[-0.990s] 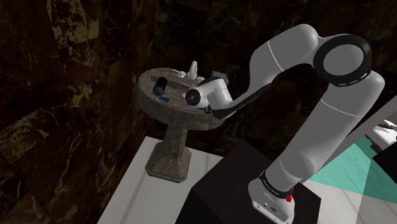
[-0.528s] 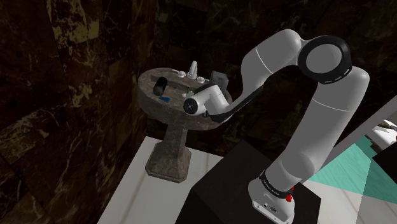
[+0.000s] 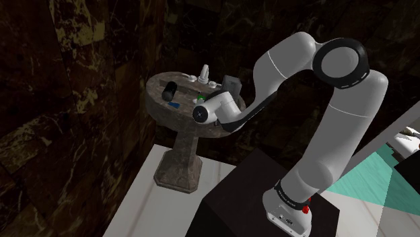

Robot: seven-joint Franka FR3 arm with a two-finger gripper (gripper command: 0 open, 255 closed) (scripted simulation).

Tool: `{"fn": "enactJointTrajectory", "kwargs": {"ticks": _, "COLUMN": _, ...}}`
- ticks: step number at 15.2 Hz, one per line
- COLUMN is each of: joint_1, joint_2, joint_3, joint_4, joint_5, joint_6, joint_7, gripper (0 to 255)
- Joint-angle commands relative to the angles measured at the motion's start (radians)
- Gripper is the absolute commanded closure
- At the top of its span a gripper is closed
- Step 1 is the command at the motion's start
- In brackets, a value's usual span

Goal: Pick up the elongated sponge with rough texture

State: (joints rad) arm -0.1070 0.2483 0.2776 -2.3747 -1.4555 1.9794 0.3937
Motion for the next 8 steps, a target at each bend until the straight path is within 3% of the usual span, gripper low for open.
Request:
{"fn": "enactJointTrajectory", "kwargs": {"ticks": 1, "joint_1": -0.003, "joint_2": 0.005, "joint_3": -0.005, "joint_4": 0.006, "joint_5": -0.028, "joint_6": 0.003, "joint_7": 0.002, "gripper": 255}}
{"fn": "enactJointTrajectory", "kwargs": {"ticks": 8, "joint_1": -0.010, "joint_2": -0.051, "joint_3": -0.002, "joint_4": -0.007, "joint_5": -0.002, "joint_6": 0.011, "joint_7": -0.046, "gripper": 255}}
